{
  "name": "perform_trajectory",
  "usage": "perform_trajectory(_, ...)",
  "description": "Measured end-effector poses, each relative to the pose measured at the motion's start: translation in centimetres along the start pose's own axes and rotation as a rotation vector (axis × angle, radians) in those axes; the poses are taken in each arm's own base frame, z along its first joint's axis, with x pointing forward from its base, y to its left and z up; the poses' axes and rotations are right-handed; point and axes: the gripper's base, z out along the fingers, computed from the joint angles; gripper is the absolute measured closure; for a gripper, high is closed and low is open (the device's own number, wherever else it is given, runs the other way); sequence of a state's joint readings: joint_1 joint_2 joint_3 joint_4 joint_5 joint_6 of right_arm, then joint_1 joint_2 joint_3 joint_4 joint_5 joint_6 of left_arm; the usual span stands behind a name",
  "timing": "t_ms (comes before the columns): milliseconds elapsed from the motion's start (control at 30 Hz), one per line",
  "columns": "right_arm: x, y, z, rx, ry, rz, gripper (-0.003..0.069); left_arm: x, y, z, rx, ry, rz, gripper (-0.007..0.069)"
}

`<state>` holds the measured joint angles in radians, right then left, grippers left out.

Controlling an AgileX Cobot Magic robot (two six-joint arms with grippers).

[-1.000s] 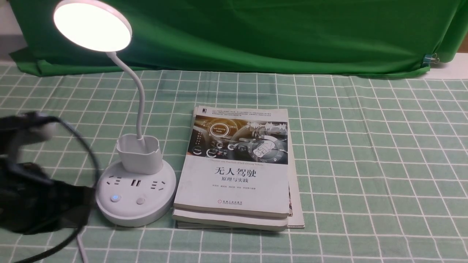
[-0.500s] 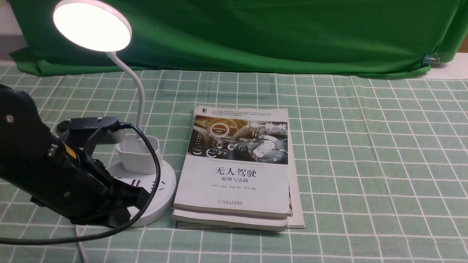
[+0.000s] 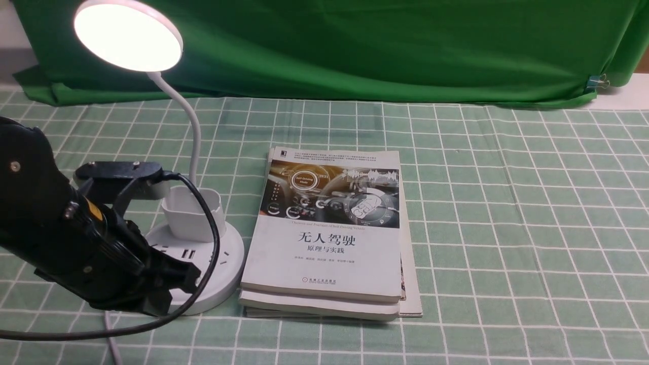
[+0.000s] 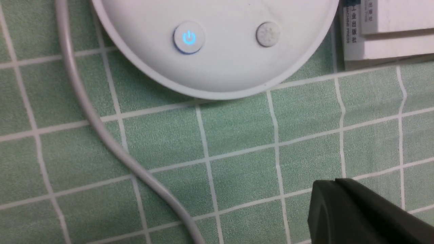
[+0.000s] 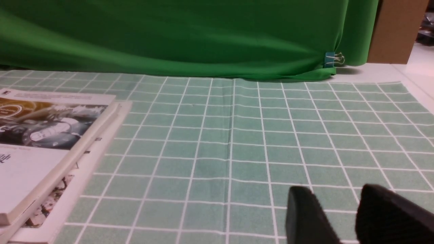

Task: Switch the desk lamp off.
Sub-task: Use the left arm to press the button switch on the lamp holder

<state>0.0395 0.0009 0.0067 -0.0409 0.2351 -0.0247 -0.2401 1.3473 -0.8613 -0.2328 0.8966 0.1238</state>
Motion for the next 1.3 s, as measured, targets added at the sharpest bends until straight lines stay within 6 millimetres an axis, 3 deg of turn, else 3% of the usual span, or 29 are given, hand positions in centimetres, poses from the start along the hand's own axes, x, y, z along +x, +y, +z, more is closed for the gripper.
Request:
perform_trajectory(333, 0.0, 0.0, 0.0, 0.0, 0.0, 0.0, 0.0417, -0.6, 0.3, 1.7, -0.007, 0.063, -0.006, 0.0624)
perform_trajectory(633, 0.0, 0.0, 0.0, 0.0, 0.0, 0.0, 0.0417, -4.8, 0.4, 2.4, -0.007, 0.04, -0.019, 0.0624)
perform_trajectory(767, 0.0, 0.0, 0.0, 0.0, 0.0, 0.0, 0.0417, -5.9, 0.7, 3.6, -0.017, 0.066, -0.015, 0.0624)
perform_trajectory(1000, 0.0, 0.0, 0.0, 0.0, 0.0, 0.0, 0.0417, -6.5, 1.4, 6.0, -0.048, 0.126, -0.008, 0.0624)
perform_trajectory(1300, 0.0, 0.0, 0.0, 0.0, 0.0, 0.0, 0.0417, -6.8, 1.4, 6.2, -0.052, 0.104, -0.008, 0.0624)
